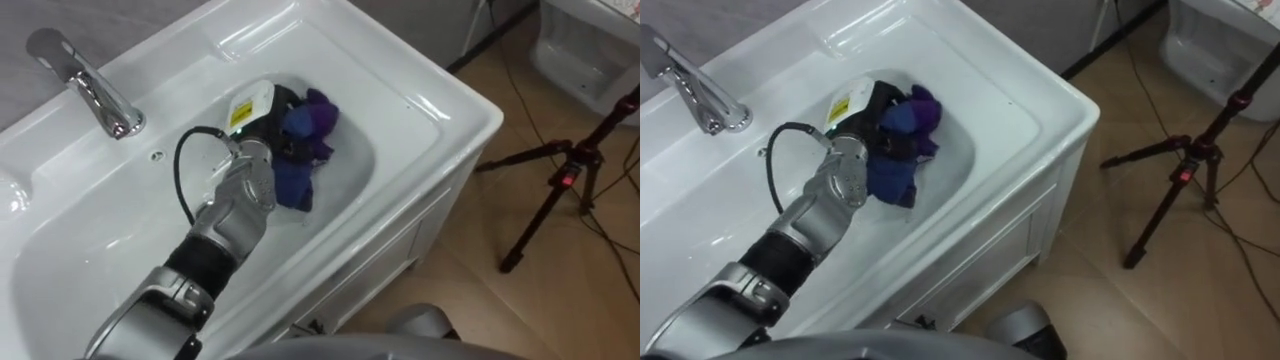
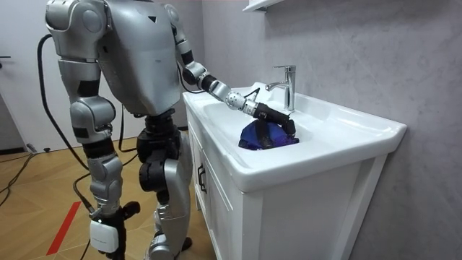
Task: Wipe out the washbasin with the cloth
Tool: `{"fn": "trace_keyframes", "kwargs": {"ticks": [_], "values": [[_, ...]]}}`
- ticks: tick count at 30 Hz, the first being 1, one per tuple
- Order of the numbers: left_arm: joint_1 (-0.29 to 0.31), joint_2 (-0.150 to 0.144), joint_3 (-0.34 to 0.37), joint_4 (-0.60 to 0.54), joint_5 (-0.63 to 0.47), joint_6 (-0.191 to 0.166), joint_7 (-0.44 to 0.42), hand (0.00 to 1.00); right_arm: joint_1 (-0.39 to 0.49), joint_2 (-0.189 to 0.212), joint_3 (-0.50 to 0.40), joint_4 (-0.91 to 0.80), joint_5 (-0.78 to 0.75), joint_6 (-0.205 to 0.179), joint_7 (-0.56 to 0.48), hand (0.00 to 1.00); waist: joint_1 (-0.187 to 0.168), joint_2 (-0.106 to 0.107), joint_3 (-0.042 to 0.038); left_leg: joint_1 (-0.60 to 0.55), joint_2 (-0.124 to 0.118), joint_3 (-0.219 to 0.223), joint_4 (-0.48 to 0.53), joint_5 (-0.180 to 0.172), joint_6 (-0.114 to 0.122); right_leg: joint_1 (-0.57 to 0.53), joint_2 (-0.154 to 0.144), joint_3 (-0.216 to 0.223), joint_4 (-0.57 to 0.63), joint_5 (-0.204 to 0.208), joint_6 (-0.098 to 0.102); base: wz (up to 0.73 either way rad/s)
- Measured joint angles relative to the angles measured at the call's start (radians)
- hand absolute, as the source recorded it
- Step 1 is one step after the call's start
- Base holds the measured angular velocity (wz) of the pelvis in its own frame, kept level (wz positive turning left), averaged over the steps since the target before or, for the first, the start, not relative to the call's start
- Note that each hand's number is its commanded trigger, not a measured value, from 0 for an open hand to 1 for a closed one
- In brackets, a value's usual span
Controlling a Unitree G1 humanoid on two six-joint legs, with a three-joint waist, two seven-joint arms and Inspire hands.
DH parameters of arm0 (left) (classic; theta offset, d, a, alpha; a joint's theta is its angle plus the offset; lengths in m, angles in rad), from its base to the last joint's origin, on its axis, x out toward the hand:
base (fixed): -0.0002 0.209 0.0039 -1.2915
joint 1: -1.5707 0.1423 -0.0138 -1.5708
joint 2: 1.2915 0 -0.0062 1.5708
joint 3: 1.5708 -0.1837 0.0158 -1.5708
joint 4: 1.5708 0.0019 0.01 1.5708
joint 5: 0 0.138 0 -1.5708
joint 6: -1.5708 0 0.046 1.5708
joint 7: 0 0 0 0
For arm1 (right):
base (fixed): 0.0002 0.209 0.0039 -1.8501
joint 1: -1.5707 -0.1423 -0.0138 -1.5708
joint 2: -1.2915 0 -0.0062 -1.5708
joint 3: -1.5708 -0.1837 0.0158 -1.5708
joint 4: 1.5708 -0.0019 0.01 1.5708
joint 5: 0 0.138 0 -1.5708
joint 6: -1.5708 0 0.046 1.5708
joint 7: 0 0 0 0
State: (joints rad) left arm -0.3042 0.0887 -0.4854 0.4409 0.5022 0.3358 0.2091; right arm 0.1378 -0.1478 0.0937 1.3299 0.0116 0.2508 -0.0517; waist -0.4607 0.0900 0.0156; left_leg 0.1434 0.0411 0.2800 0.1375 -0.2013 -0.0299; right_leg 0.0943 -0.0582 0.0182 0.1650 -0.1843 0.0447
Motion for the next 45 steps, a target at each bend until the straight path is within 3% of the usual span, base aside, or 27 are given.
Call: {"fn": "trace_keyframes", "kwargs": {"ticks": [6, 10, 13, 16, 18, 22, 25, 27, 30, 33, 37, 39, 45], "values": [[-0.014, 0.000, -0.007, -0.076, 0.004, 0.007, -0.046, 1.00, -0.008, -0.002, 0.005, -0.001, 0.023, -0.001, -0.002, 0.00, 0.002, 0.009, 0.0058, -0.014, -0.004, 0.000, 0.000, 0.003, 0.010, -0.008, -0.007, -0.007, -0.001, 0.000, 0.005, 0.08], [-0.014, 0.000, -0.007, -0.096, 0.013, 0.013, -0.065, 1.00, -0.018, -0.003, 0.003, -0.001, 0.024, 0.001, -0.011, 0.00, 0.002, 0.008, 0.0068, -0.022, -0.008, -0.007, -0.001, 0.005, 0.013, -0.007, -0.010, -0.017, -0.010, 0.000, 0.007, 0.08], [-0.014, 0.000, -0.014, -0.100, 0.012, 0.009, -0.070, 1.00, -0.026, -0.002, 0.016, 0.000, 0.025, 0.001, -0.025, 0.00, 0.012, -0.003, 0.0133, -0.023, -0.010, -0.008, -0.001, 0.006, 0.015, -0.006, -0.011, -0.020, -0.010, 0.001, 0.007, 0.03], [-0.006, -0.001, -0.028, -0.087, 0.012, -0.019, -0.069, 1.00, -0.027, 0.000, 0.022, -0.003, 0.019, 0.001, -0.031, 0.00, 0.043, -0.018, 0.0213, -0.009, -0.011, -0.006, -0.004, 0.006, 0.015, 0.004, -0.010, -0.016, -0.011, 0.001, 0.007, -0.08], [0.000, -0.004, -0.032, -0.033, 0.012, -0.050, -0.070, 1.00, -0.028, 0.001, 0.022, -0.005, 0.020, 0.001, -0.030, 0.00, 0.060, -0.031, 0.0215, -0.008, -0.012, -0.004, -0.004, 0.006, 0.015, 0.004, -0.009, -0.014, -0.014, 0.000, 0.008, 0.00], [0.060, -0.001, -0.012, 0.053, 0.033, -0.103, -0.045, 1.00, -0.016, 0.002, 0.008, -0.026, 0.020, 0.001, -0.035, 0.00, 0.095, -0.055, 0.0139, 0.006, -0.011, 0.003, -0.006, 0.006, 0.015, 0.011, -0.008, -0.005, -0.014, -0.001, 0.007, -0.11], [0.134, -0.002, 0.031, 0.106, 0.033, -0.162, -0.012, 1.00, 0.000, 0.005, -0.004, -0.061, 0.017, -0.001, -0.049, 0.00, 0.137, -0.072, 0.0027, 0.010, -0.012, 0.008, -0.007, 0.006, 0.015, 0.012, -0.007, 0.001, -0.013, -0.002, 0.007, -0.05], [0.188, -0.001, 0.067, 0.159, 0.042, -0.217, 0.030, 1.00, 0.005, 0.011, -0.029, -0.064, 0.012, -0.001, -0.061, 0.00, 0.173, -0.090, -0.0065, 0.030, -0.011, 0.008, -0.010, 0.006, 0.015, 0.028, -0.006, 0.006, -0.013, -0.002, 0.007, -0.06], [0.244, -0.001, 0.148, 0.192, 0.061, -0.260, 0.064, 1.00, 0.007, 0.016, -0.073, -0.076, 0.005, -0.012, -0.071, 0.00, 0.204, -0.103, -0.0148, 0.045, -0.010, 0.009, -0.011, 0.005, 0.014, 0.040, -0.003, 0.008, -0.014, -0.002, 0.007, -0.03], [0.280, 0.004, 0.202, 0.223, 0.059, -0.294, 0.114, 1.00, 0.007, 0.021, -0.080, -0.089, 0.006, -0.011, -0.083, 0.00, 0.230, -0.100, -0.0156, 0.054, -0.005, 0.008, -0.031, 0.003, 0.011, 0.042, 0.004, 0.009, -0.012, -0.002, 0.006, -0.01], [0.274, 0.005, 0.297, 0.295, 0.059, -0.302, 0.148, 1.00, 0.023, 0.024, -0.081, -0.085, 0.019, -0.012, -0.095, 0.00, 0.250, -0.090, -0.0220, 0.066, 0.002, 0.008, -0.034, 0.003, 0.006, 0.048, 0.013, 0.009, -0.010, -0.001, 0.001, -0.05], [0.281, 0.029, 0.346, 0.333, 0.058, -0.322, 0.200, 1.00, 0.031, 0.024, -0.110, -0.083, 0.019, -0.010, -0.097, 0.00, 0.257, -0.083, -0.0242, 0.065, 0.008, 0.008, -0.035, 0.003, 0.001, 0.042, 0.020, 0.014, -0.008, 0.002, -0.005, -0.12], [0.298, 0.043, 0.407, 0.368, 0.062, -0.361, 0.300, 1.00, 0.027, 0.013, -0.206, -0.083, 0.020, -0.024, -0.100, 0.00, 0.292, -0.079, -0.0302, 0.068, 0.018, 0.009, -0.035, 0.003, -0.004, 0.032, 0.034, 0.034, -0.006, 0.007, -0.014, -0.17]]}}
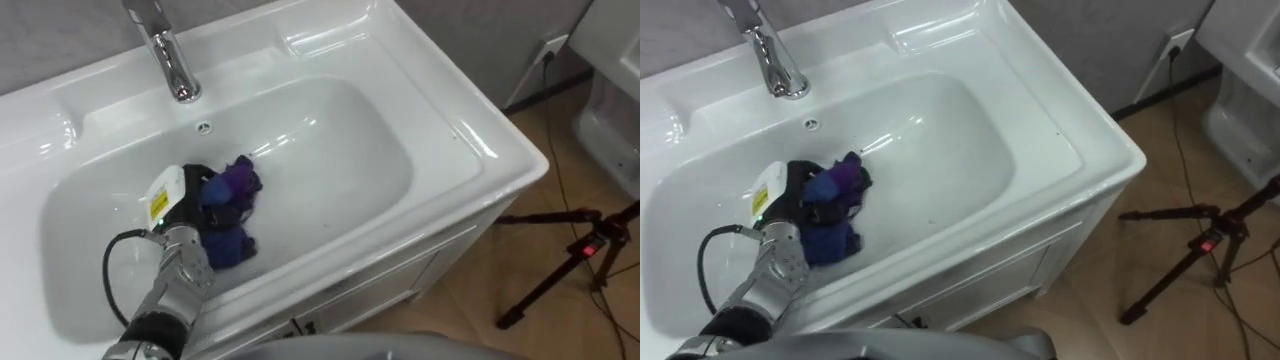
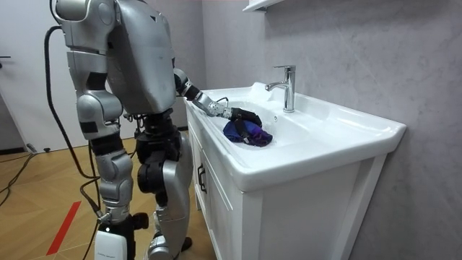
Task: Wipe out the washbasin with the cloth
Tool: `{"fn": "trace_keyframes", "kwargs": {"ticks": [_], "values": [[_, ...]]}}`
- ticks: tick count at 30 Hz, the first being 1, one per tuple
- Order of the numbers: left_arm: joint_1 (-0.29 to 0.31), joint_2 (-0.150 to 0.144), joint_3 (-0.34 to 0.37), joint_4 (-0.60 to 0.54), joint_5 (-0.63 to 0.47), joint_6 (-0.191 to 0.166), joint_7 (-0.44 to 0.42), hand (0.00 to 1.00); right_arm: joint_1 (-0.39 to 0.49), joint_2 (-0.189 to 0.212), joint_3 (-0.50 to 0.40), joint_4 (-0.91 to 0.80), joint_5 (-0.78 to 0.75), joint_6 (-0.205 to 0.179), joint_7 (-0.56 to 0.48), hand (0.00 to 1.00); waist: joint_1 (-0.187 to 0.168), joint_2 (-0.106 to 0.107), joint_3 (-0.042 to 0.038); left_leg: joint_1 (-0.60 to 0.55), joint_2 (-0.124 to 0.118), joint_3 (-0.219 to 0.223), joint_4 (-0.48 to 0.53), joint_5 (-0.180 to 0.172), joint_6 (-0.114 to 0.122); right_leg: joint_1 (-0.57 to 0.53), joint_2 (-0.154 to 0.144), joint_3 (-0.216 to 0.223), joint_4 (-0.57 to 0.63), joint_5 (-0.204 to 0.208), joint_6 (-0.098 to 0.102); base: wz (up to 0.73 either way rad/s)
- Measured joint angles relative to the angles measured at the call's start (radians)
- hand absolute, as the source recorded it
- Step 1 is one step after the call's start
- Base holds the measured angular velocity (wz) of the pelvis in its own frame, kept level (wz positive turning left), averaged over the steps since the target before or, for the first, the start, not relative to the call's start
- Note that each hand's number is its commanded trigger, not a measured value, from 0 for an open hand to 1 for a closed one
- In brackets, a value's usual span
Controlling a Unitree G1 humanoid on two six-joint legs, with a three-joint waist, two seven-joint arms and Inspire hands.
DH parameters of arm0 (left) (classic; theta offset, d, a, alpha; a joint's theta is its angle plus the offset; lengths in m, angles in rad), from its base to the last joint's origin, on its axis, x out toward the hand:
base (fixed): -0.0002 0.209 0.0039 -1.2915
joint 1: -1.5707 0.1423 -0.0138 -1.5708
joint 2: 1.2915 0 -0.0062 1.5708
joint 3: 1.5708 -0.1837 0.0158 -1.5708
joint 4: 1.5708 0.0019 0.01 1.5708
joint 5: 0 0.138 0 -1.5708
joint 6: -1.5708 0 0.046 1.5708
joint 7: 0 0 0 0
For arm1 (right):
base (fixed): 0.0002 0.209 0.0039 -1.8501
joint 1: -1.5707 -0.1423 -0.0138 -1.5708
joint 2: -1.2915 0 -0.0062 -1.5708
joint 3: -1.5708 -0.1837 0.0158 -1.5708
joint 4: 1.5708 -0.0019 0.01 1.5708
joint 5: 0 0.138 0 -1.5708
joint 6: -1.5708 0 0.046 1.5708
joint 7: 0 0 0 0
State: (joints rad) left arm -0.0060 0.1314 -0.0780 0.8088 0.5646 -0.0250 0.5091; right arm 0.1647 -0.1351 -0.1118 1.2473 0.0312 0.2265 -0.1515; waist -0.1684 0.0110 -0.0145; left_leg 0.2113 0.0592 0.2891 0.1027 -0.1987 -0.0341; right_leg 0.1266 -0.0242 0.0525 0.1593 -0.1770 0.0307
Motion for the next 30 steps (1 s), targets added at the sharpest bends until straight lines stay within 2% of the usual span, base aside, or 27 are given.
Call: {"fn": "trace_keyframes", "kwargs": {"ticks": [2, 7, 10, 12, 13, 14, 15, 17, 20, 22, 23, 25, 26, 28, 30], "values": [[0.001, -0.001, -0.002, 0.007, 0.003, 0.000, 0.010, 1.00, -0.002, -0.001, -0.008, -0.004, 0.000, -0.017, -0.005, 0.00, 0.014, 0.002, -0.0006, 0.008, 0.001, 0.000, 0.000, 0.000, 0.000, 0.002, 0.001, 0.002, 0.000, 0.000, -0.001, -0.16], [0.010, 0.007, 0.022, 0.027, 0.115, 0.000, 0.009, 1.00, -0.007, -0.001, -0.071, -0.007, -0.004, -0.039, -0.013, 0.00, 0.027, 0.017, -0.0026, 0.029, 0.007, 0.000, -0.004, -0.005, -0.007, 0.020, 0.008, 0.003, -0.003, 0.002, -0.003, -0.08], [0.022, 0.036, 0.058, 0.031, 0.148, 0.000, 0.007, 1.00, -0.005, -0.010, -0.080, -0.004, -0.006, -0.052, -0.008, 0.00, 0.034, 0.045, -0.0023, 0.024, 0.015, 0.000, -0.003, -0.010, -0.014, 0.015, 0.015, -0.002, -0.004, 0.006, -0.009, -0.03], [0.026, 0.079, 0.081, 0.037, 0.164, 0.008, -0.002, 1.00, 0.004, -0.035, -0.090, -0.005, 0.003, -0.053, 0.003, 0.00, 0.034, 0.062, -0.0029, 0.019, 0.018, -0.006, -0.003, -0.011, -0.015, 0.016, 0.016, -0.009, -0.005, 0.008, -0.011, 0.03], [0.028, 0.091, 0.085, 0.037, 0.167, 0.012, -0.010, 1.00, 0.007, -0.042, -0.097, -0.003, 0.006, -0.051, 0.003, 0.00, 0.035, 0.071, -0.0028, 0.017, 0.018, -0.009, -0.002, -0.011, -0.015, 0.016, 0.016, -0.011, -0.004, 0.008, -0.012, 0.11], [0.039, 0.117, 0.103, 0.034, 0.184, 0.014, -0.028, 1.00, 0.012, -0.056, -0.120, -0.004, 0.007, -0.050, 0.004, 0.00, 0.036, 0.091, -0.0074, 0.011, 0.018, -0.015, 0.001, -0.011, -0.015, 0.014, 0.015, -0.016, -0.004, 0.008, -0.012, 0.12], [0.048, 0.145, 0.118, 0.031, 0.212, 0.014, -0.040, 1.00, 0.013, -0.068, -0.143, -0.003, 0.006, -0.049, 0.003, 0.00, 0.036, 0.101, -0.0055, 0.007, 0.018, -0.021, 0.006, -0.011, -0.015, 0.015, 0.013, -0.025, -0.004, 0.008, -0.012, 0.14], [0.051, 0.181, 0.125, 0.014, 0.270, 0.019, -0.057, 1.00, 0.013, -0.084, -0.157, -0.003, 0.005, -0.052, 0.004, 0.00, 0.037, 0.119, -0.0051, -0.003, 0.017, -0.030, 0.017, -0.011, -0.015, 0.015, 0.010, -0.036, -0.007, 0.008, -0.012, 0.19], [0.061, 0.205, 0.180, -0.042, 0.381, 0.020, -0.082, 1.00, 0.020, -0.090, -0.175, -0.001, 0.007, -0.062, 0.024, 0.00, 0.061, 0.130, -0.0043, -0.015, 0.019, -0.043, 0.028, -0.010, -0.015, 0.007, 0.012, -0.039, -0.008, 0.005, -0.015, 0.08], [0.074, 0.213, 0.197, -0.096, 0.392, 0.021, -0.093, 1.00, 0.022, -0.091, -0.186, -0.005, 0.007, -0.062, 0.028, 0.00, 0.077, 0.137, -0.0085, -0.028, 0.020, -0.050, 0.033, -0.010, -0.016, 0.003, 0.011, -0.047, -0.007, 0.005, -0.016, 0.07], [0.081, 0.226, 0.198, -0.136, 0.390, 0.020, -0.101, 1.00, 0.024, -0.095, -0.186, -0.006, 0.005, -0.062, 0.031, 0.00, 0.091, 0.145, -0.0126, -0.037, 0.019, -0.055, 0.035, -0.010, -0.015, 0.001, 0.009, -0.055, -0.007, 0.006, -0.017, 0.13], [0.095, 0.258, 0.201, -0.194, 0.390, 0.021, -0.103, 1.00, 0.032, -0.098, -0.193, -0.008, 0.001, -0.065, 0.033, 0.00, 0.116, 0.146, -0.0134, -0.042, 0.019, -0.063, 0.036, -0.009, -0.016, -0.002, 0.009, -0.062, -0.006, 0.006, -0.018, 0.11], [0.094, 0.283, 0.218, -0.203, 0.390, 0.031, -0.103, 1.00, 0.034, -0.101, -0.210, -0.008, -0.004, -0.066, 0.032, 0.00, 0.129, 0.149, -0.0130, -0.042, 0.019, -0.073, 0.036, -0.009, -0.016, 0.000, 0.009, -0.065, -0.007, 0.006, -0.018, 0.10], [0.094, 0.320, 0.260, -0.193, 0.390, 0.084, -0.105, 1.00, 0.030, -0.107, -0.218, -0.009, -0.004, -0.075, 0.030, 0.00, 0.139, 0.155, -0.0088, -0.043, 0.019, -0.076, 0.036, -0.009, -0.016, -0.004, 0.008, -0.078, -0.010, 0.006, -0.018, 0.15], [0.094, 0.374, 0.322, -0.172, 0.391, 0.148, -0.119, 1.00, 0.031, -0.106, -0.217, -0.011, 0.002, -0.090, 0.032, 0.00, 0.146, 0.162, -0.0044, -0.050, 0.017, -0.098, 0.036, -0.009, -0.016, -0.003, 0.005, -0.100, -0.014, 0.006, -0.018, 0.25]]}}
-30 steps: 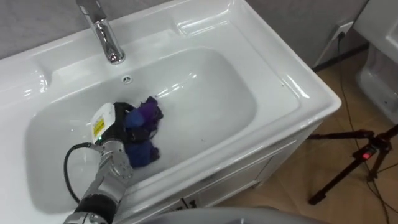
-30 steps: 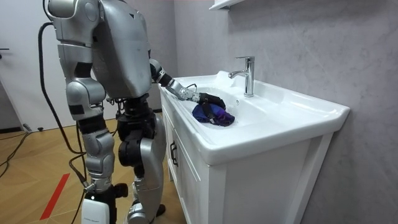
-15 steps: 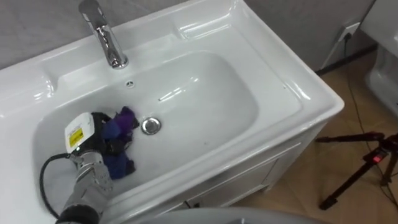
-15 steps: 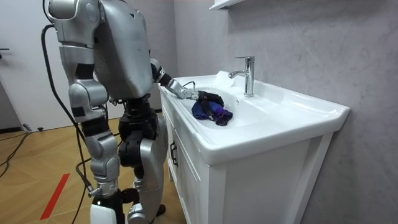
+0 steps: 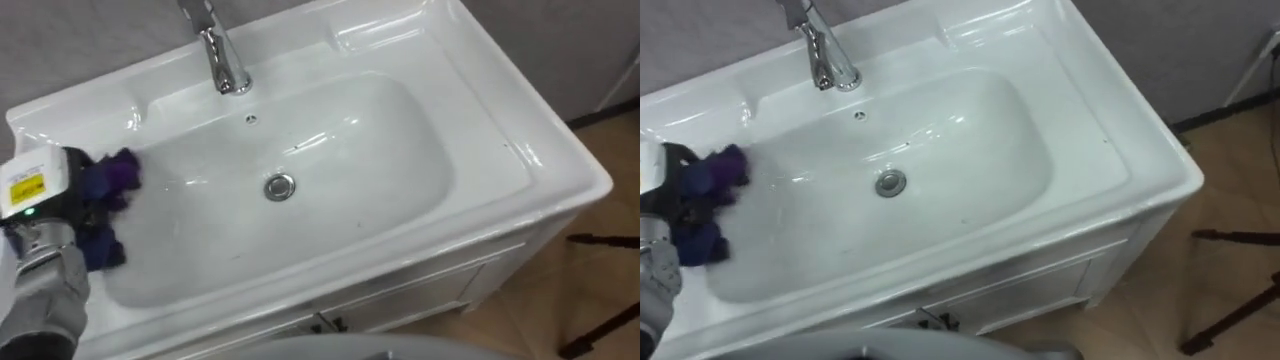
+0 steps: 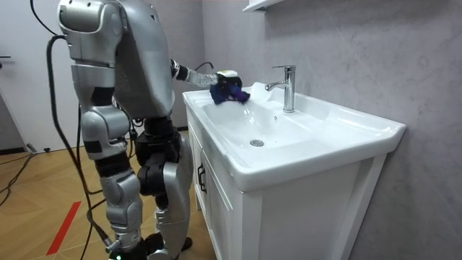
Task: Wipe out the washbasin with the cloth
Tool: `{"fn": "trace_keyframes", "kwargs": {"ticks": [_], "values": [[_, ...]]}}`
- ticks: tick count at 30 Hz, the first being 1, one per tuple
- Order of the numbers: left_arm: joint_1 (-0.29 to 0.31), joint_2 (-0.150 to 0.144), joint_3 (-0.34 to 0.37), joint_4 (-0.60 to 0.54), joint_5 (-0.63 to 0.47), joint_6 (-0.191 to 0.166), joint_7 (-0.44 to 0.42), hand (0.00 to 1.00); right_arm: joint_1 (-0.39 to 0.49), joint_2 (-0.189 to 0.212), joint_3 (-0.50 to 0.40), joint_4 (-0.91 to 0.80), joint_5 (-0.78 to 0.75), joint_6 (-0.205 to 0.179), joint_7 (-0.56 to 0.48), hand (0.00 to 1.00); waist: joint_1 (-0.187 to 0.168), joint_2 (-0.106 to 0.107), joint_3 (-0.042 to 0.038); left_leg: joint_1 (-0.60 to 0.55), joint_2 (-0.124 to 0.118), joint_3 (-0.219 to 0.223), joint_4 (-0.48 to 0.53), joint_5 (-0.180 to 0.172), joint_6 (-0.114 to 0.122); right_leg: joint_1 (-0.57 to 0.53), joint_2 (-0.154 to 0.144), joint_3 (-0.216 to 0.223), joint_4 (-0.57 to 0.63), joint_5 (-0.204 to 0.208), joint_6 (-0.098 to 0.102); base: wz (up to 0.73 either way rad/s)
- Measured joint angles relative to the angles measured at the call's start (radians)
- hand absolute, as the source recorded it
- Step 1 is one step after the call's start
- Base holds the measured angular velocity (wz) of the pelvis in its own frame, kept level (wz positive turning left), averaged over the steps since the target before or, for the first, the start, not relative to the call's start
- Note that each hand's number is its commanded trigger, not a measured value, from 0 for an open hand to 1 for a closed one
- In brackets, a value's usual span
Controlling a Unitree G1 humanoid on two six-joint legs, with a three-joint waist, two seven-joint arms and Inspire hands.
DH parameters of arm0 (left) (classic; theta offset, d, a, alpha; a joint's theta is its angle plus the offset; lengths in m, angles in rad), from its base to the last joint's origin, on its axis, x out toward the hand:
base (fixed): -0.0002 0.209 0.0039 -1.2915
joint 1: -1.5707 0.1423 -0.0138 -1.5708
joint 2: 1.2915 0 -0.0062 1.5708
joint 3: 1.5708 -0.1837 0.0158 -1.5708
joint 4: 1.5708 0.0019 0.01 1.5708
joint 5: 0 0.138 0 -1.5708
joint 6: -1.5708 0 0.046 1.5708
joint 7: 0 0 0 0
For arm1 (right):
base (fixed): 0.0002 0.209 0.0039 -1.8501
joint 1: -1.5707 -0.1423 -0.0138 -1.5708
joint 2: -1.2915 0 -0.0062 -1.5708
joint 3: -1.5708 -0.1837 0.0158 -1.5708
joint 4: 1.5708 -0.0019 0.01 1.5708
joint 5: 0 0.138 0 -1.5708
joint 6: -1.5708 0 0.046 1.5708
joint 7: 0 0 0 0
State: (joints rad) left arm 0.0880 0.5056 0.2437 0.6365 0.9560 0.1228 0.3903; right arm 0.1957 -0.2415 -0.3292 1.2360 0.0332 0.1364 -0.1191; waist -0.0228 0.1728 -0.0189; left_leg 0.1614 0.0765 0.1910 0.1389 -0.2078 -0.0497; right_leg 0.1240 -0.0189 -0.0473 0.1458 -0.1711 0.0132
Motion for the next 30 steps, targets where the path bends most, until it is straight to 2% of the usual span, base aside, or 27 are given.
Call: {"fn": "trace_keyframes", "kwargs": {"ticks": [2, 3, 6, 10, 14, 19, 22, 24, 27, 30], "values": [[0.002, 0.032, 0.035, 0.006, 0.002, 0.023, -0.011, 1.00, 0.000, 0.000, 0.003, 0.000, 0.009, -0.013, 0.001, 0.00, 0.008, 0.002, 0.0022, -0.008, -0.003, -0.013, 0.000, 0.000, 0.000, 0.005, -0.004, -0.017, -0.009, 0.000, 0.000, 0.27], [0.002, 0.039, 0.063, 0.006, 0.012, 0.033, -0.011, 1.00, 0.000, 0.000, 0.004, -0.002, 0.011, -0.019, 0.005, 0.00, 0.016, 0.004, 0.0068, -0.013, -0.005, -0.021, 0.006, 0.000, 0.000, 0.007, -0.007, -0.029, -0.010, 0.000, 0.000, 0.27], [0.002, 0.041, 0.079, 0.004, 0.021, 0.059, -0.019, 1.00, 0.001, 0.000, 0.015, -0.002, 0.029, -0.037, 0.013, 0.00, 0.022, 0.007, 0.0118, -0.032, -0.014, -0.060, 0.020, 0.000, 0.001, 0.014, -0.017, -0.065, -0.014, -0.006, 0.006, 0.37], [0.030, 0.041, 0.078, -0.053, 0.029, 0.064, -0.032, 1.00, 0.003, -0.001, 0.033, -0.004, 0.052, -0.051, 0.025, 0.00, 0.028, 0.004, 0.0140, -0.046, -0.021, -0.084, 0.031, 0.000, 0.002, 0.016, -0.025, -0.090, -0.013, -0.014, 0.007, 0.22], [0.026, 0.040, 0.066, -0.114, 0.030, 0.065, -0.053, 1.00, -0.006, -0.002, 0.076, 0.006, 0.053, -0.060, 0.030, 0.00, 0.025, -0.002, 0.0169, -0.046, -0.022, -0.091, 0.031, 0.002, 0.005, 0.021, -0.025, -0.096, -0.013, -0.015, 0.007, 0.05], [0.026, 0.025, 0.066, -0.218, 0.038, 0.060, -0.058, 1.00, -0.006, 0.001, 0.113, 0.012, 0.060, -0.073, 0.023, 0.00, 0.021, -0.013, 0.0244, -0.048, -0.023, -0.090, 0.031, 0.002, 0.005, 0.020, -0.025, -0.094, -0.013, -0.017, 0.008, 0.00], [0.025, 0.010, 0.067, -0.320, 0.037, 0.062, -0.056, 1.00, -0.004, 0.001, 0.127, 0.031, 0.076, -0.075, 0.010, 0.00, 0.019, -0.023, 0.0228, -0.046, -0.023, -0.095, 0.031, 0.002, 0.005, 0.029, -0.025, -0.098, -0.013, -0.017, 0.008, 0.04], [0.023, -0.025, 0.067, -0.398, 0.037, 0.060, -0.046, 1.00, -0.002, 0.001, 0.151, 0.042, 0.070, -0.074, 0.000, 0.00, 0.018, -0.029, 0.0211, -0.046, -0.023, -0.098, 0.031, 0.002, 0.005, 0.032, -0.025, -0.103, -0.012, -0.017, 0.008, 0.06], [0.023, -0.063, 0.059, -0.468, 0.037, 0.070, -0.046, 1.00, -0.010, 0.004, 0.157, 0.047, 0.074, -0.073, -0.013, 0.00, -0.003, -0.032, 0.0225, -0.048, -0.023, -0.102, 0.031, 0.002, 0.005, 0.032, -0.025, -0.109, -0.013, -0.017, 0.008, 0.05], [0.023, -0.073, 0.026, -0.554, 0.037, 0.062, -0.046, 1.00, -0.012, 0.007, 0.171, 0.050, 0.079, -0.072, -0.031, 0.00, 0.000, -0.036, 0.0228, -0.048, -0.023, -0.101, 0.031, 0.002, 0.005, 0.031, -0.025, -0.108, -0.014, -0.018, 0.008, 0.00]]}}
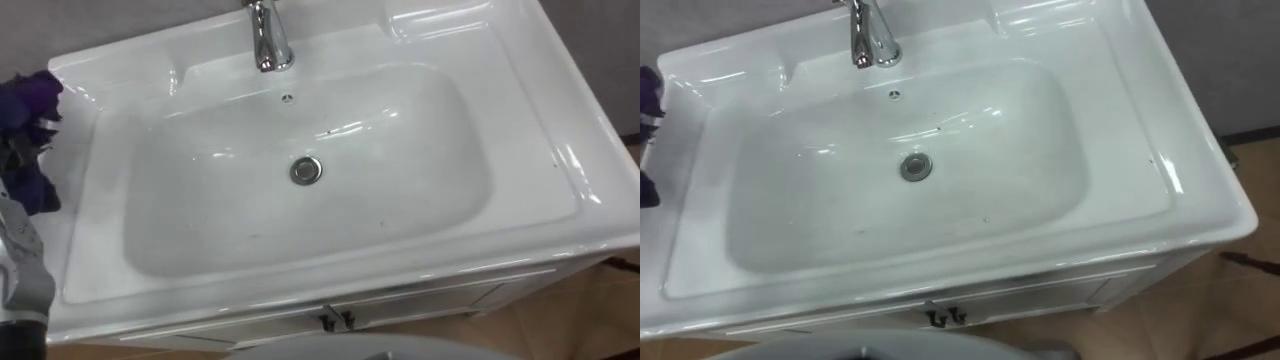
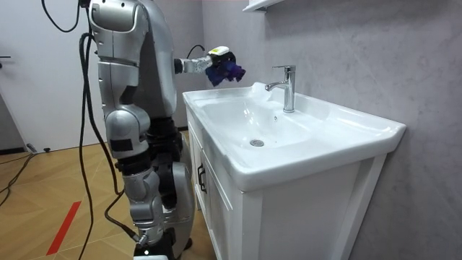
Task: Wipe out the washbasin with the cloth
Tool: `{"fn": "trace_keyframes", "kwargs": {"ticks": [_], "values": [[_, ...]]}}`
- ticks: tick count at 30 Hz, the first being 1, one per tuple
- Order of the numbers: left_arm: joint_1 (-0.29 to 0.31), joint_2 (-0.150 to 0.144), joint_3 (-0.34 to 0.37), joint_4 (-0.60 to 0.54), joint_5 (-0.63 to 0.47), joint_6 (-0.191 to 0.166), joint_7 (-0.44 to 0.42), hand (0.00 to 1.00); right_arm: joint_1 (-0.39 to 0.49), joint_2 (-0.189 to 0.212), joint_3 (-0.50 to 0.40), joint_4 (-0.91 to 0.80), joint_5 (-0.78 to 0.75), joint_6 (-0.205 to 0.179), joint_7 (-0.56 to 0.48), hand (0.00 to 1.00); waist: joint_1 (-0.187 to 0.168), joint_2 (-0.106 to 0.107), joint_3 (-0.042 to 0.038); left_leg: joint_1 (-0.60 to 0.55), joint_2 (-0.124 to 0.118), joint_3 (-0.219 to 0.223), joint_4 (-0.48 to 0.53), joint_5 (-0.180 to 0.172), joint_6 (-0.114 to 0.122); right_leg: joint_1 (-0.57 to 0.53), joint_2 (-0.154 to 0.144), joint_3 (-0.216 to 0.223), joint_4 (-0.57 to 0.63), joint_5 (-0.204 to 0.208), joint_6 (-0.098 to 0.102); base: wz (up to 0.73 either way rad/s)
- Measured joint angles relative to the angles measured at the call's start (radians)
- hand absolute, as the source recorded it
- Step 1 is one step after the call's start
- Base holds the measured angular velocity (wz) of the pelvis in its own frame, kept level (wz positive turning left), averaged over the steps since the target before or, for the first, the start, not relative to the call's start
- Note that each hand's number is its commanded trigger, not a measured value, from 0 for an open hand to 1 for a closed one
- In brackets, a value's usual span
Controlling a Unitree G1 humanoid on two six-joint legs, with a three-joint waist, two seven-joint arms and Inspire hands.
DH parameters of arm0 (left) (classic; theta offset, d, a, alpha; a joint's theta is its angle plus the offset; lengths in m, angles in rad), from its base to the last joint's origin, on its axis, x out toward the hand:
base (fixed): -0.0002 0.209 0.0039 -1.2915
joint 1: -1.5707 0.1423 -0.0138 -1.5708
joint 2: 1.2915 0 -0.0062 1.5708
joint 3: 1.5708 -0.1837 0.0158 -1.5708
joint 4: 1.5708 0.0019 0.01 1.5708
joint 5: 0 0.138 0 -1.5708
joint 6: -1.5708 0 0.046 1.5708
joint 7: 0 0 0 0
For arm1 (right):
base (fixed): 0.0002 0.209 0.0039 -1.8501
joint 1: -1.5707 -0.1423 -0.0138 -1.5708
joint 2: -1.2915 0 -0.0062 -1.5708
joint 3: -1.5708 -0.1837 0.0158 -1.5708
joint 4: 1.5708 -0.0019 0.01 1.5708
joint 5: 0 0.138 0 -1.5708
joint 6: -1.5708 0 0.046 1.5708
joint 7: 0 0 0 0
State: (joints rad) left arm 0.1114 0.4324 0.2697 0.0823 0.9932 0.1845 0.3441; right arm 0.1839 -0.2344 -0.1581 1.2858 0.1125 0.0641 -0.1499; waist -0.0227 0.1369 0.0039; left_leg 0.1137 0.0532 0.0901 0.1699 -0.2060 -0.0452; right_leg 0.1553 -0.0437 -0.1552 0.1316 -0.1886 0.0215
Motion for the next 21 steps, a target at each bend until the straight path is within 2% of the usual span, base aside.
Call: {"fn": "trace_keyframes", "kwargs": {"ticks": [3, 7, 8, 13, 16, 18, 21], "values": [[0.000, -0.001, 0.000, -0.078, 0.000, -0.003, 0.003, 1.00, 0.002, 0.003, 0.001, 0.000, 0.000, 0.002, -0.014, 0.00, 0.000, -0.002, -0.0010, 0.001, 0.000, 0.003, 0.000, 0.000, 0.000, -0.006, 0.000, 0.004, -0.001, 0.000, 0.000, -0.04], [-0.002, -0.007, 0.000, -0.106, -0.001, -0.009, 0.026, 1.00, 0.003, 0.004, 0.020, 0.003, 0.000, 0.002, -0.025, 0.00, -0.003, -0.004, -0.0003, 0.003, 0.000, 0.004, 0.000, 0.000, 0.000, -0.006, 0.000, 0.005, -0.001, 0.000, 0.000, 0.00], [-0.001, -0.017, 0.000, -0.106, -0.001, -0.011, 0.026, 1.00, 0.003, 0.006, 0.020, 0.003, -0.001, 0.002, -0.025, 0.00, -0.005, -0.005, -0.0001, 0.003, 0.000, 0.004, 0.000, 0.000, 0.000, -0.005, 0.000, 0.005, -0.001, 0.000, 0.000, 0.00], [-0.001, -0.029, 0.000, -0.062, -0.003, -0.010, 0.027, 1.00, -0.004, 0.010, 0.022, 0.003, -0.008, 0.017, -0.031, 0.00, -0.004, -0.007, 0.0001, 0.005, -0.001, 0.004, -0.001, 0.000, 0.000, 0.002, 0.000, 0.009, 0.000, 0.000, 0.000, 0.00], [0.000, -0.043, 0.001, -0.020, -0.003, 0.005, 0.026, 1.00, -0.003, 0.015, 0.028, 0.003, -0.008, 0.027, -0.028, 0.00, -0.001, -0.018, -0.0002, 0.005, -0.001, 0.005, -0.002, 0.000, 0.000, 0.003, 0.001, 0.015, 0.002, 0.000, 0.000, 0.00], [0.004, -0.054, 0.002, 0.001, -0.003, 0.016, 0.022, 1.00, -0.003, 0.019, 0.028, 0.003, -0.009, 0.038, -0.022, 0.00, 0.000, -0.024, -0.0057, 0.005, -0.001, 0.004, -0.002, 0.000, 0.000, 0.003, 0.001, 0.015, 0.001, 0.000, 0.000, 0.00], [0.007, -0.066, 0.002, 0.020, -0.003, 0.030, 0.019, 1.00, -0.003, 0.023, 0.027, 0.003, -0.009, 0.048, -0.021, 0.00, 0.001, -0.038, -0.0073, 0.005, 0.000, 0.002, -0.001, 0.000, 0.000, 0.004, 0.001, 0.015, 0.003, 0.000, 0.000, 0.00]]}}
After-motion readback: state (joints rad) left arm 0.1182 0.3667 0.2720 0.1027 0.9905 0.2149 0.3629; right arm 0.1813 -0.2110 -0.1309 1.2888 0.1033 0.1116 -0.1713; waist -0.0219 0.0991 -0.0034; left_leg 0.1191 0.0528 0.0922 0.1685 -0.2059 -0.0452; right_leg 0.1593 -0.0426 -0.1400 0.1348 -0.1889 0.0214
